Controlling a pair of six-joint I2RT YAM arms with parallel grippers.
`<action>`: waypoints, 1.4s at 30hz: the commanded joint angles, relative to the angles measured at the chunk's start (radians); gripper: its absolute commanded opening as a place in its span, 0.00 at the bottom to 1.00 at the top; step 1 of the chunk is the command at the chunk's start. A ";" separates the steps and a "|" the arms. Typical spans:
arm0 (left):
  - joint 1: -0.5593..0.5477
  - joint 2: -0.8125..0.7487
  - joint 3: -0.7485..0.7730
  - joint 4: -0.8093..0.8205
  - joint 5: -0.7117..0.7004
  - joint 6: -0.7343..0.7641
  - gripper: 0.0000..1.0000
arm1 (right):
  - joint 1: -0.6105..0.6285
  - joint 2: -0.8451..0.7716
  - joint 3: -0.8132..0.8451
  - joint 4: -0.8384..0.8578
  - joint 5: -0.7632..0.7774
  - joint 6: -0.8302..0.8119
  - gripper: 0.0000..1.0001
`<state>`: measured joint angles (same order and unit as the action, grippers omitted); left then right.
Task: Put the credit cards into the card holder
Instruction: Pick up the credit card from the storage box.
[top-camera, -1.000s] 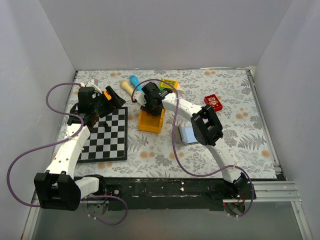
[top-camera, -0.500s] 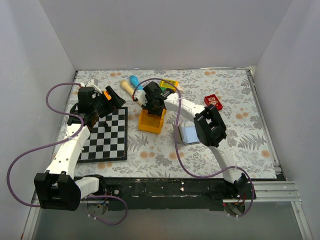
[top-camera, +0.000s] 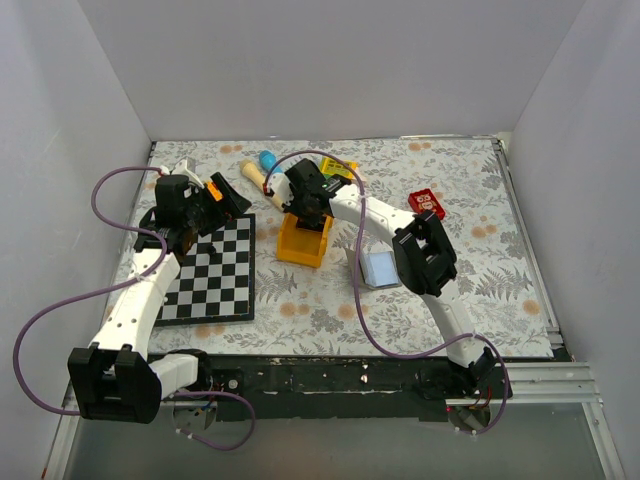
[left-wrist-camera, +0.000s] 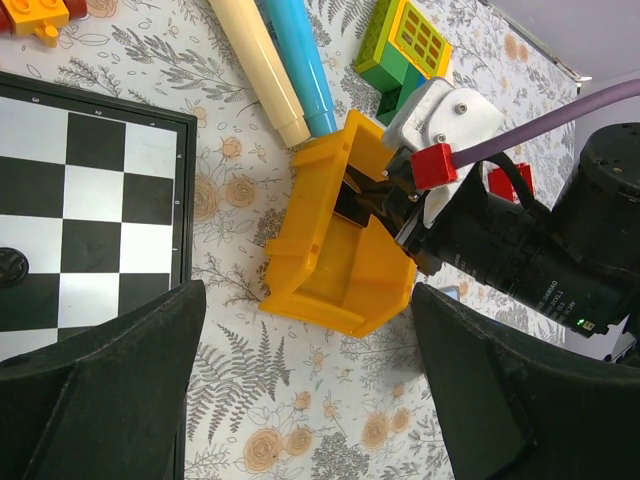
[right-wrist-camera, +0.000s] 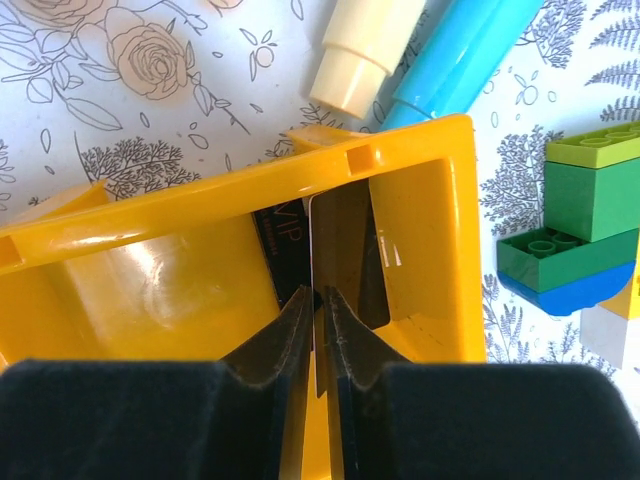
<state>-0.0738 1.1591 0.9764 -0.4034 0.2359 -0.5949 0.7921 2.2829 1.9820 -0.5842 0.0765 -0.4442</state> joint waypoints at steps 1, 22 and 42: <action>0.006 -0.030 -0.005 0.011 0.019 0.001 0.84 | 0.002 -0.039 0.018 0.052 0.057 0.007 0.17; 0.012 -0.015 -0.002 0.020 0.039 -0.003 0.84 | -0.010 0.053 0.100 0.021 0.109 -0.008 0.29; 0.016 -0.021 -0.008 0.020 0.043 -0.003 0.84 | -0.010 -0.025 0.100 0.029 0.059 0.028 0.01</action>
<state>-0.0662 1.1591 0.9749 -0.3885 0.2646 -0.5964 0.7856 2.3482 2.0575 -0.5747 0.1699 -0.4442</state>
